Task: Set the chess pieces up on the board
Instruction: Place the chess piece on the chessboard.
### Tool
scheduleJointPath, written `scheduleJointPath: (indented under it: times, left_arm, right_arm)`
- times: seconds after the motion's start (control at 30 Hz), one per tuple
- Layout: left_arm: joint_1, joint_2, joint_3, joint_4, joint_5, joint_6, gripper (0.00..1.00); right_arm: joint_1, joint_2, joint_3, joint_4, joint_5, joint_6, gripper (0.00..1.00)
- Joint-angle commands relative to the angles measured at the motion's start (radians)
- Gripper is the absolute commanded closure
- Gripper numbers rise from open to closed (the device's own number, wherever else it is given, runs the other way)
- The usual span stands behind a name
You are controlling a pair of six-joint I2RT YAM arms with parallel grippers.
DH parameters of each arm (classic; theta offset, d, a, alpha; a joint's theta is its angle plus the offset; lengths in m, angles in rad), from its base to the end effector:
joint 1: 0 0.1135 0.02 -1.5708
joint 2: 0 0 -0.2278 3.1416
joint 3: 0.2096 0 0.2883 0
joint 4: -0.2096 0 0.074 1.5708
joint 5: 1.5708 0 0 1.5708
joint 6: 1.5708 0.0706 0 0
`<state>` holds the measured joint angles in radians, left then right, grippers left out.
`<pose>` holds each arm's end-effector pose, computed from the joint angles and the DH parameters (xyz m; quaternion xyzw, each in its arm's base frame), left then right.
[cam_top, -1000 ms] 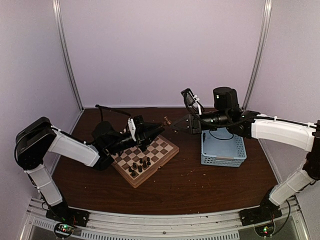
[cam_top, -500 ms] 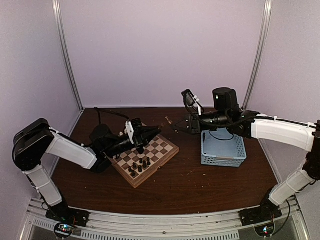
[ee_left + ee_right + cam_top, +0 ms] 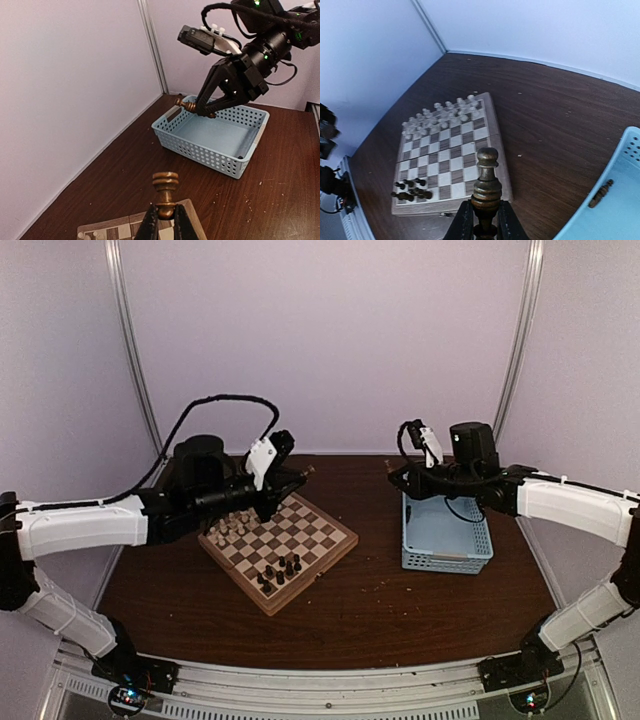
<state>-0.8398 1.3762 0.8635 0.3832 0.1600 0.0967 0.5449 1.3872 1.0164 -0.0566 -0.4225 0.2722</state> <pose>0.2544 -0.3006 0.2324 0.3851 0.6446 -0.2948 0.5911 0.3176 0.2263 0.2338 -0.2242 0.7992 0.3720 0.4154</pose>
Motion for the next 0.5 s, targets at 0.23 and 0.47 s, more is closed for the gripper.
scheduleJointPath:
  times: [0.23,0.47]
  left_arm:
    - [-0.001,0.229,0.536,-1.089,-0.115,-0.048,0.97]
    - [0.026,0.464,0.83,-1.434,-0.071,-0.081,0.99]
  right_arm:
    - [-0.038,-0.002,-0.194,0.207,0.457,-0.062,0.91]
    - [-0.042,-0.073,-0.29,0.248,0.568,-0.076,0.91]
